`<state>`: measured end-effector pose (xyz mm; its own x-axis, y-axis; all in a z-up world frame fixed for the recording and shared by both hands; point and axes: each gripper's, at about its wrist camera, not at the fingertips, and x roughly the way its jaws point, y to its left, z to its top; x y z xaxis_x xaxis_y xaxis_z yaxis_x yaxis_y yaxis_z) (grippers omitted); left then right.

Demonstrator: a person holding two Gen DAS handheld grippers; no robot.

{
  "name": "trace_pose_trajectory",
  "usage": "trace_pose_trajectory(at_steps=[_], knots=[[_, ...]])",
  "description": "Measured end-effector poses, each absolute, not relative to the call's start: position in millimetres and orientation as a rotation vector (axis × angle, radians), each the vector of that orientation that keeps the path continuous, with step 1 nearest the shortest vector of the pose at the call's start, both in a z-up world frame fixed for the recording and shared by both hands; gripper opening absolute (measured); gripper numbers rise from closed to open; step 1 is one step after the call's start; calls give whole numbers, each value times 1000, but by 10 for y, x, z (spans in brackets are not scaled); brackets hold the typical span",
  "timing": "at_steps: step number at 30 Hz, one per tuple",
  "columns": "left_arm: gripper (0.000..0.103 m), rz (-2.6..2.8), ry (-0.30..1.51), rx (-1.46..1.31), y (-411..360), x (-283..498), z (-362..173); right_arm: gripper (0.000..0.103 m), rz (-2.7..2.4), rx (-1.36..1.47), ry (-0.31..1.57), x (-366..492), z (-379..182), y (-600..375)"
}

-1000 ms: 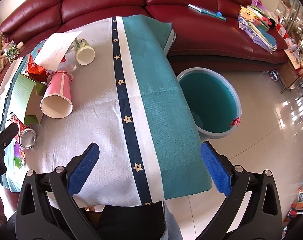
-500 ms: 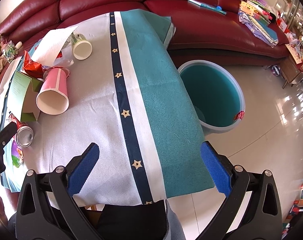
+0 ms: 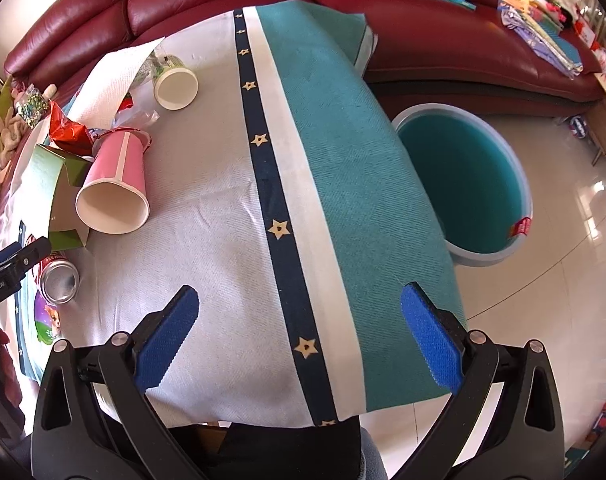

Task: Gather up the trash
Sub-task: 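Grasp the pink paper cup with the right tool while the left tool grasps the green box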

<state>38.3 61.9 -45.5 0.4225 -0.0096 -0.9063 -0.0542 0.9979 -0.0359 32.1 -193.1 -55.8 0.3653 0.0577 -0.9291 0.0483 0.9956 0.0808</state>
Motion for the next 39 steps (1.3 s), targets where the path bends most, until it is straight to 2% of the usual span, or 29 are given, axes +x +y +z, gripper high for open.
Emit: trace_pose_trajectory(at_steps=[5, 7, 10, 11, 14, 16, 17, 21, 26, 34, 35, 36, 37, 38, 39], knots=[[97, 36, 1128, -9, 505, 476, -499, 97, 50, 99, 1206, 471, -574, -1820], [79, 53, 1106, 12, 511, 493, -477, 97, 76, 91, 1198, 549, -532, -1741], [68, 35, 1088, -2, 579, 504, -449, 97, 128, 88, 1189, 705, -446, -1584], [68, 33, 1086, -3, 605, 510, -445, 97, 149, 84, 1185, 772, -412, -1519], [68, 22, 1083, -16, 694, 531, -440, 85, 210, 65, 1165, 979, -316, -1304], [68, 9, 1089, -34, 756, 545, -450, 68, 252, 67, 1177, 1151, -306, -1159], [68, 1, 1091, -43, 779, 547, -459, 65, 272, 69, 1189, 1243, -316, -1079], [70, -11, 1096, -57, 878, 553, -489, 64, 324, 40, 1274, 1587, -508, -774], [77, 2, 1108, -95, 1038, 563, -526, 64, 336, -7, 1361, 1755, -790, -546], [79, 6, 1129, -125, 988, 664, -635, 60, 349, -20, 1347, 1552, -830, -633], [75, 7, 1122, -128, 984, 678, -637, 60, 349, -21, 1352, 1514, -839, -657], [54, 7, 1117, -129, 978, 686, -636, 61, 347, -23, 1356, 1490, -848, -682], [40, 4, 1120, -129, 973, 698, -636, 61, 344, -24, 1355, 1470, -849, -695], [28, 3, 1123, -136, 978, 706, -639, 61, 341, -23, 1356, 1447, -850, -713], [22, -6, 1122, -147, 986, 703, -642, 62, 340, -20, 1358, 1432, -849, -727]])
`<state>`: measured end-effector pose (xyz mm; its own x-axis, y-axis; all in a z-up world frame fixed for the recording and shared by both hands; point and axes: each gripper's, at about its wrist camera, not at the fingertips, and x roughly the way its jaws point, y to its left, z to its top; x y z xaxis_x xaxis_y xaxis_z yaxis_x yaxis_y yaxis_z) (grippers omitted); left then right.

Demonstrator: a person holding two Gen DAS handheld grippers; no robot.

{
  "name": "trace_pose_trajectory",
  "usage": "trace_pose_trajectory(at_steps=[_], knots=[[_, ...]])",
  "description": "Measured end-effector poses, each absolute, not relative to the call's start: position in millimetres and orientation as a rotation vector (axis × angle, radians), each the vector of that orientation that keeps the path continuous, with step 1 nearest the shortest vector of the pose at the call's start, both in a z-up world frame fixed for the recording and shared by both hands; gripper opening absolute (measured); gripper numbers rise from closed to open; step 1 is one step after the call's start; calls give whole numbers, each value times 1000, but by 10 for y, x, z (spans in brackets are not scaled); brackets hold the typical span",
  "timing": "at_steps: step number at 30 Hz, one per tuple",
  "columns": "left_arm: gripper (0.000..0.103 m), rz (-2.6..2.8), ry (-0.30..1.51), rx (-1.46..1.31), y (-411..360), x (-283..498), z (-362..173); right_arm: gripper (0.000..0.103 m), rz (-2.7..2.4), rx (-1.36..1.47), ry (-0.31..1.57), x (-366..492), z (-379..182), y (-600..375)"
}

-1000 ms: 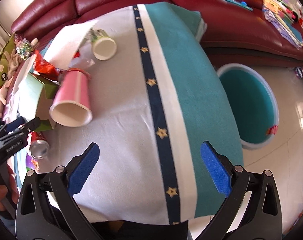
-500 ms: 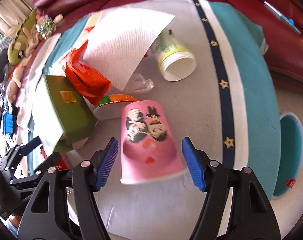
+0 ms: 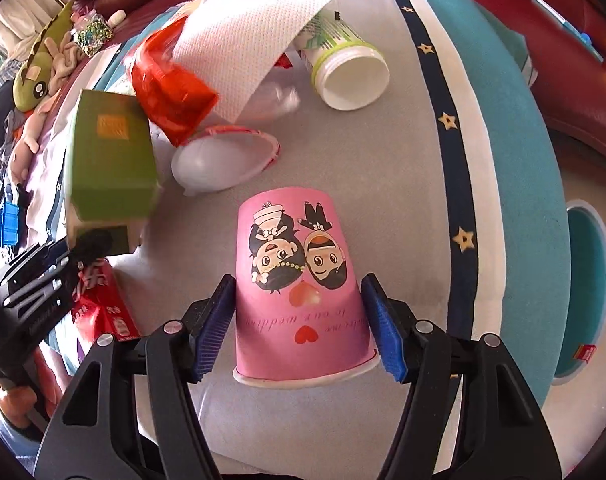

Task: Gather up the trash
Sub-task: 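Grasp the pink paper cup with the right tool while the left tool grasps the green box, then carry the pink cup and green box to the bin and release both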

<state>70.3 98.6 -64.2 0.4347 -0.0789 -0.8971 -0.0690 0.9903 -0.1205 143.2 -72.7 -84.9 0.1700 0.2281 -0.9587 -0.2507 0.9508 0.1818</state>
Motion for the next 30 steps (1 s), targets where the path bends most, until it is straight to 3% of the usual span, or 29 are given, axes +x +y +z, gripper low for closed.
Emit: trace_pose_trajectory(at_steps=[10, 22, 30], knots=[[5, 4, 1055, -150, 1042, 606, -477, 57, 358, -17, 1313, 1344, -812, -746], [4, -22, 950, -117, 954, 357, -22, 57, 346, 34, 1210, 1135, -407, -982], [8, -46, 1009, -71, 820, 425, -192, 58, 318, 54, 1197, 972, -346, -1179]])
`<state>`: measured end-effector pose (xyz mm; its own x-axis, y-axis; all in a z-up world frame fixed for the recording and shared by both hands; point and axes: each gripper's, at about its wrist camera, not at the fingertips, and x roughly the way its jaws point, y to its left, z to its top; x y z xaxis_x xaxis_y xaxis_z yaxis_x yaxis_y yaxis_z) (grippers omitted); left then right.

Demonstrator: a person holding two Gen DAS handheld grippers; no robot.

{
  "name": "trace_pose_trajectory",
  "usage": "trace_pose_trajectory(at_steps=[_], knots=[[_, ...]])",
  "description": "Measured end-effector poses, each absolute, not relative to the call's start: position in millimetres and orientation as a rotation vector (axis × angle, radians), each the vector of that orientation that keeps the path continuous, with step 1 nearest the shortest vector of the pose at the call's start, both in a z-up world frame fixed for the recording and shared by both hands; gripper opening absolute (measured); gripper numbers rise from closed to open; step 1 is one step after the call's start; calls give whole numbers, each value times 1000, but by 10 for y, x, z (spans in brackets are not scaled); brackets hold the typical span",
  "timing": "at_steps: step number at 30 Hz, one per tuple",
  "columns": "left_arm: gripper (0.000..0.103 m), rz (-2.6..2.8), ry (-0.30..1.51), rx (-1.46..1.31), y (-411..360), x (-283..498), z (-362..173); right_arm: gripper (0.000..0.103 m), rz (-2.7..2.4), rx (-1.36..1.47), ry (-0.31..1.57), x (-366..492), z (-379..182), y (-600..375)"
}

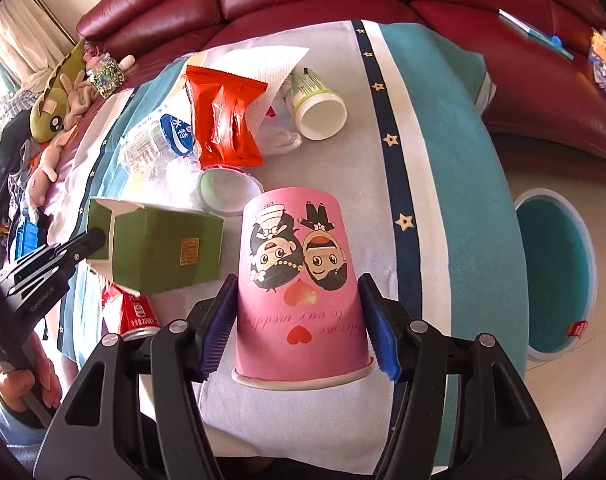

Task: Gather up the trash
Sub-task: 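Carry the pink cup and green box to the bin and release both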

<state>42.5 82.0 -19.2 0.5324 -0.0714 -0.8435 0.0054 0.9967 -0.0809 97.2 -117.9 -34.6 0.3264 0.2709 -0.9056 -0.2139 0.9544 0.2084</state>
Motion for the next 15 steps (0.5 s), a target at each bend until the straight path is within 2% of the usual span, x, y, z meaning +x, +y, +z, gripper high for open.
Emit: trace_pose_trajectory(at_steps=[2, 3, 6, 7, 8, 9, 15], knots=[[21, -49, 1034, -43, 783, 465, -243, 58, 312, 57, 1205, 950, -362, -1202], [32, -42, 1040, -29, 771, 481, -271, 58, 309, 60, 1209, 939, -370, -1212], [34, -50, 1055, -38, 790, 543, -327, 58, 299, 60, 1212, 914, -385, -1249], [32, -49, 1059, -46, 804, 566, -314, 58, 295, 60, 1211, 909, -386, -1259], [24, -51, 1063, -45, 804, 580, -295, 58, 290, 62, 1208, 906, -382, -1276], [5, -59, 1067, -36, 789, 582, -273, 58, 285, 66, 1204, 906, -376, -1295], [3, -93, 998, -3, 637, 463, 14, 58, 261, 126, 1168, 904, -262, -1526]])
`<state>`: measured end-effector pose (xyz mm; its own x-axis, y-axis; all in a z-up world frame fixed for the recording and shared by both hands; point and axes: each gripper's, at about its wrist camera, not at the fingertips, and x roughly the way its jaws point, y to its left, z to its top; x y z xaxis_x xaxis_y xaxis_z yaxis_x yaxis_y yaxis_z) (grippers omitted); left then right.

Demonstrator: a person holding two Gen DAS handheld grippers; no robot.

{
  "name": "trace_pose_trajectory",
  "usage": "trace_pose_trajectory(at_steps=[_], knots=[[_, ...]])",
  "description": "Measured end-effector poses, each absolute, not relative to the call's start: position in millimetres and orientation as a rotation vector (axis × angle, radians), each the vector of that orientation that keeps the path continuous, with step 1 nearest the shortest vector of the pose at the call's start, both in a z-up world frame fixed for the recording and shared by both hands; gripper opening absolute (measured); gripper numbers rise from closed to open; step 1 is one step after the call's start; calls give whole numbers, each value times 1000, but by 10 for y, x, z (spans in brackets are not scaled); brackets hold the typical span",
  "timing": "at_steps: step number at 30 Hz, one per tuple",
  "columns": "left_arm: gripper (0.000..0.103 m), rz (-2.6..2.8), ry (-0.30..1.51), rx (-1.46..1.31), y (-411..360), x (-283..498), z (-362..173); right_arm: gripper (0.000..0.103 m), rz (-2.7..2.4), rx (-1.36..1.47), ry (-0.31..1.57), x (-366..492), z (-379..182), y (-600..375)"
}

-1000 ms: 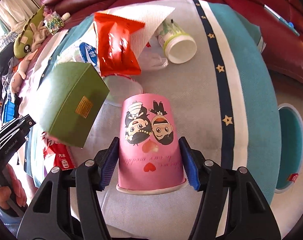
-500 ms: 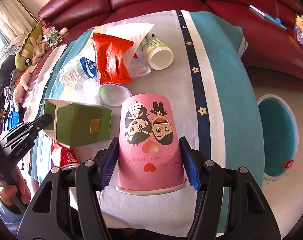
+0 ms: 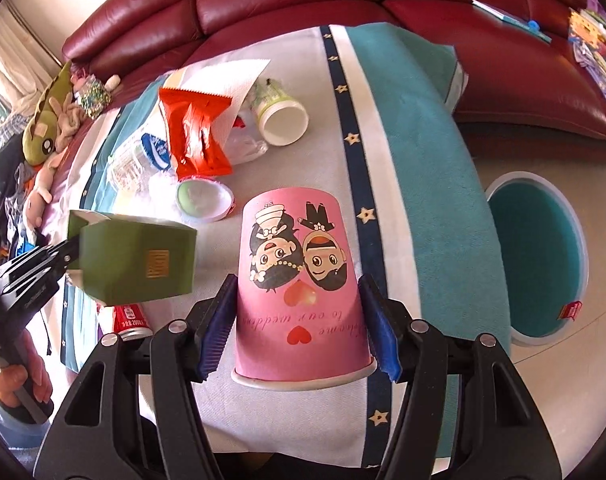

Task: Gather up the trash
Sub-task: 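Carry the pink cup and green box to the bin and release both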

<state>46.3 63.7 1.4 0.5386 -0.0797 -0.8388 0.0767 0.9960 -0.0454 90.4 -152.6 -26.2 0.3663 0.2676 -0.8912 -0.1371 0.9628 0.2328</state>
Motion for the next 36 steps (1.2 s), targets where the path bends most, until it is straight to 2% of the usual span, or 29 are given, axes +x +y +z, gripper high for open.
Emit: trace_pose_trajectory(at_steps=[7, 13, 25, 32, 36], knots=[[3, -202, 907, 49, 117, 472, 441, 58, 209, 186, 1084, 860, 18, -1993], [3, -339, 890, 126, -762, 707, 452, 58, 41, 223, 987, 719, 283, -2846], [4, -571, 941, 296, -2621, 1187, -35, 59, -212, 357, 981, 578, 34, -4345], [5, -644, 999, 328, -3272, 1404, -409, 59, -260, 377, 1023, 619, -134, -4678], [11, -657, 1061, 331, -3475, 1513, -636, 59, -268, 367, 1048, 718, -196, -4721]])
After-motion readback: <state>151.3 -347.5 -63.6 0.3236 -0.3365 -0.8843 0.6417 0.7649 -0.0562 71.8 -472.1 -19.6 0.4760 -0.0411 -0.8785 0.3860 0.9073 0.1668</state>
